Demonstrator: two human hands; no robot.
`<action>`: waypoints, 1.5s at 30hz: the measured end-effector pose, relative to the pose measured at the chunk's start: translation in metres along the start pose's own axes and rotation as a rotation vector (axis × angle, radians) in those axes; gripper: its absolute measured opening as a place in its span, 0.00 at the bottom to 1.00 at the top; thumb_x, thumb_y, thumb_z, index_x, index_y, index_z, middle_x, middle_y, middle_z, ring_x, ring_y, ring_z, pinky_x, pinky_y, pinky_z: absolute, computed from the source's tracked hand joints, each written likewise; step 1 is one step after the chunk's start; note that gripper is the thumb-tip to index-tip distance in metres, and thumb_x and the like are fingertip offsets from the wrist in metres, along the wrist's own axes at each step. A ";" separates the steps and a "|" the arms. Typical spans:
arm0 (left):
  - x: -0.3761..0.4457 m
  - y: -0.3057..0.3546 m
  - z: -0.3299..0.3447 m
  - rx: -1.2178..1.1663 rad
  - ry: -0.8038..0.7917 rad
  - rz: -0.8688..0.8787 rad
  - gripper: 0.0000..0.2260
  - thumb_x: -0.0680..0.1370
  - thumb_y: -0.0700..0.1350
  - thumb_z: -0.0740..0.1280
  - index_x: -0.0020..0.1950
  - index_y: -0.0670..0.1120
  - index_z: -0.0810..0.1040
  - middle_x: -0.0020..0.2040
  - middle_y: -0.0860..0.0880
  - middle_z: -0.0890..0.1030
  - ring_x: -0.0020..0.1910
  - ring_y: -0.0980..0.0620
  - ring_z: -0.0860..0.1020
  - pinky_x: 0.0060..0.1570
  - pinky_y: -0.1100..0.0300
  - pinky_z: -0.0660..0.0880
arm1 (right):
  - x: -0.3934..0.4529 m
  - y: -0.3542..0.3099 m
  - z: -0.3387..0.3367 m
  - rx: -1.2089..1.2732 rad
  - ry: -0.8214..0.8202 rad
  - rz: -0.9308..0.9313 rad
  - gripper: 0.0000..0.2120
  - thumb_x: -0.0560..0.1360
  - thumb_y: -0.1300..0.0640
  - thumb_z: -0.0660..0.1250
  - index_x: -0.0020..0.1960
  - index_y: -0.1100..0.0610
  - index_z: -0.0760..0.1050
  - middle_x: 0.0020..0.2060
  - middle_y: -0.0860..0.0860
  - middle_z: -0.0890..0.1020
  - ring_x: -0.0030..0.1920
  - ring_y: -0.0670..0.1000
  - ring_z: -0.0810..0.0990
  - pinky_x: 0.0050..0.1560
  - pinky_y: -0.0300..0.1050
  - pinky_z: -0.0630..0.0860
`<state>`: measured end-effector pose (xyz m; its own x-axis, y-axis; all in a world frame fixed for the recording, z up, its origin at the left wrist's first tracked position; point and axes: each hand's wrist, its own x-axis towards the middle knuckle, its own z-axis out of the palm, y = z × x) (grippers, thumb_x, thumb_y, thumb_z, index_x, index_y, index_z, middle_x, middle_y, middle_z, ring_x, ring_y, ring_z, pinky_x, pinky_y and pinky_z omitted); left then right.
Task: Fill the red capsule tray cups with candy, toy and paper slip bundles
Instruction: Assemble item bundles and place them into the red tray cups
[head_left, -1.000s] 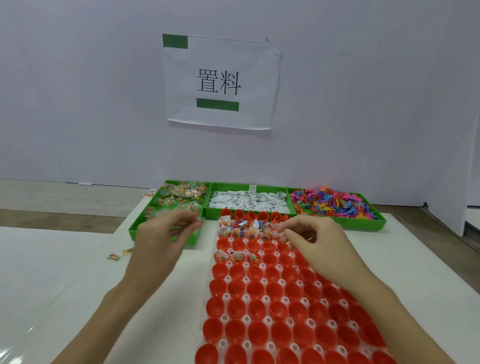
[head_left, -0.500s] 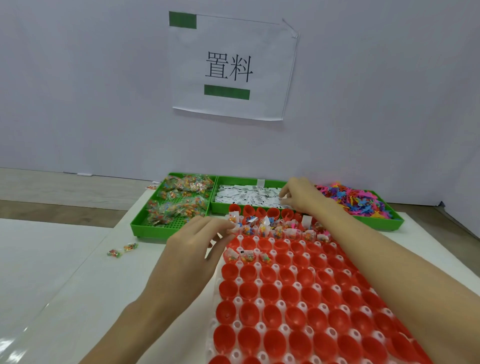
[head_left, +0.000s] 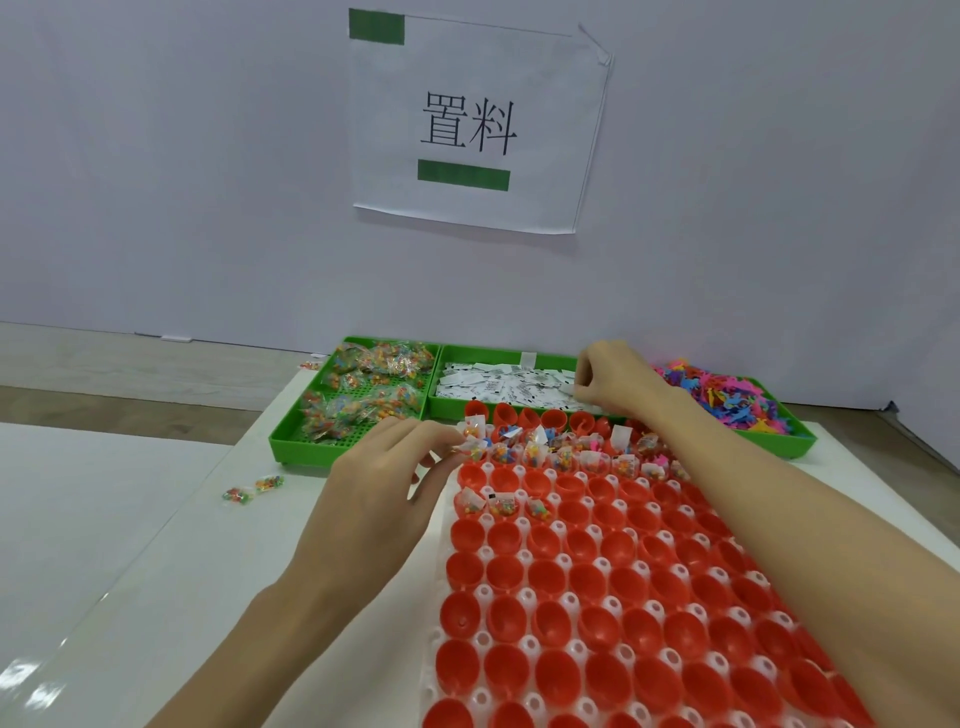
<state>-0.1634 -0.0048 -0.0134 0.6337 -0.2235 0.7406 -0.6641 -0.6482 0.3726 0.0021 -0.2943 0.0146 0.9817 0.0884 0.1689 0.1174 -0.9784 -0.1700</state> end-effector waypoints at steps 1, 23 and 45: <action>0.000 -0.001 0.000 -0.002 -0.003 -0.005 0.04 0.76 0.43 0.74 0.51 0.46 0.85 0.43 0.56 0.81 0.39 0.59 0.76 0.41 0.62 0.75 | 0.000 0.002 -0.002 0.046 -0.006 0.002 0.05 0.74 0.59 0.75 0.40 0.59 0.84 0.37 0.52 0.85 0.39 0.50 0.82 0.38 0.42 0.75; 0.001 0.033 -0.003 -0.938 -0.334 -0.589 0.04 0.72 0.43 0.78 0.46 0.46 0.86 0.43 0.42 0.87 0.42 0.45 0.86 0.45 0.64 0.80 | -0.210 -0.079 -0.029 0.870 0.214 -0.019 0.07 0.76 0.59 0.75 0.47 0.47 0.86 0.40 0.42 0.87 0.41 0.42 0.85 0.43 0.35 0.81; 0.000 0.037 -0.008 -0.704 -0.380 -0.391 0.11 0.68 0.57 0.80 0.42 0.51 0.88 0.36 0.47 0.86 0.34 0.50 0.83 0.37 0.54 0.80 | -0.221 -0.084 -0.032 1.124 -0.069 0.001 0.03 0.78 0.58 0.73 0.50 0.55 0.86 0.41 0.53 0.88 0.40 0.49 0.86 0.42 0.38 0.81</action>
<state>-0.1915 -0.0234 0.0044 0.8719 -0.3873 0.2996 -0.3832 -0.1588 0.9099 -0.2292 -0.2376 0.0230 0.9839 0.1324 0.1201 0.1512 -0.2580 -0.9542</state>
